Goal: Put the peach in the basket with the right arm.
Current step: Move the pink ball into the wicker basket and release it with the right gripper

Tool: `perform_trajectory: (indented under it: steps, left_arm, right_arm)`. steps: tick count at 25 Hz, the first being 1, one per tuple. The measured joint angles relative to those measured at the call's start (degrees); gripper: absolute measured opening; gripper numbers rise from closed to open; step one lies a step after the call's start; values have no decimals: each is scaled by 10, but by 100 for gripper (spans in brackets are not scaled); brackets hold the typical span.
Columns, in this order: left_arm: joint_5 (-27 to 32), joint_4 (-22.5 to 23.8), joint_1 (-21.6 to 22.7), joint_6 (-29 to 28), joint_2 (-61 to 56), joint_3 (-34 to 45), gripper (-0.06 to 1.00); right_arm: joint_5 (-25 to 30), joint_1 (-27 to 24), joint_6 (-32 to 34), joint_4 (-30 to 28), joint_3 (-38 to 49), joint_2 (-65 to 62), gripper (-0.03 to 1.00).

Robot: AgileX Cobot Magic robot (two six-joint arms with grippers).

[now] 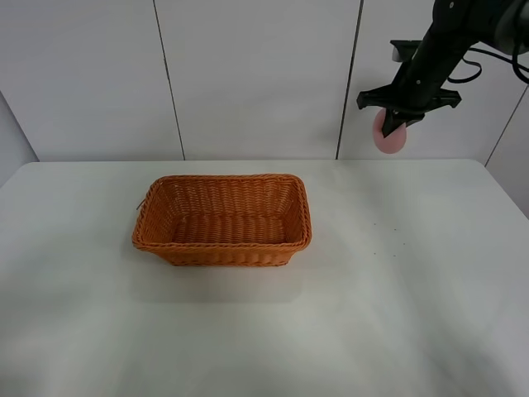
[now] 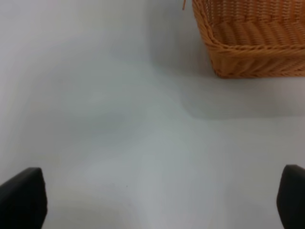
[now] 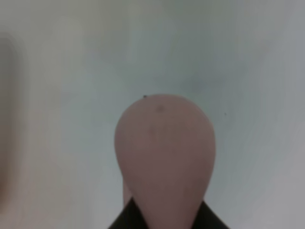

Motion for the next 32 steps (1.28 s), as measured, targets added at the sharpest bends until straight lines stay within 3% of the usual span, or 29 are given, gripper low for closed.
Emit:
perform_trajectory:
  steps: [5,12,18,28,32]
  left_arm:
    - [0,0,0,0,0,0,99]
    - [0,0,0,0,0,0,99]
    - [0,0,0,0,0,0,99]
    - [0,0,0,0,0,0,99]
    - [0,0,0,0,0,0,99]
  right_arm:
    - [1,64,0,-2,0,0,0]
    - [-1,200,0,0,0,0,0]
    - [-38,286,0,2,-2,11,0]
    - [-128,307,6,1,-2,140,2]
    - [-128,307,19,1,-2,158,26]
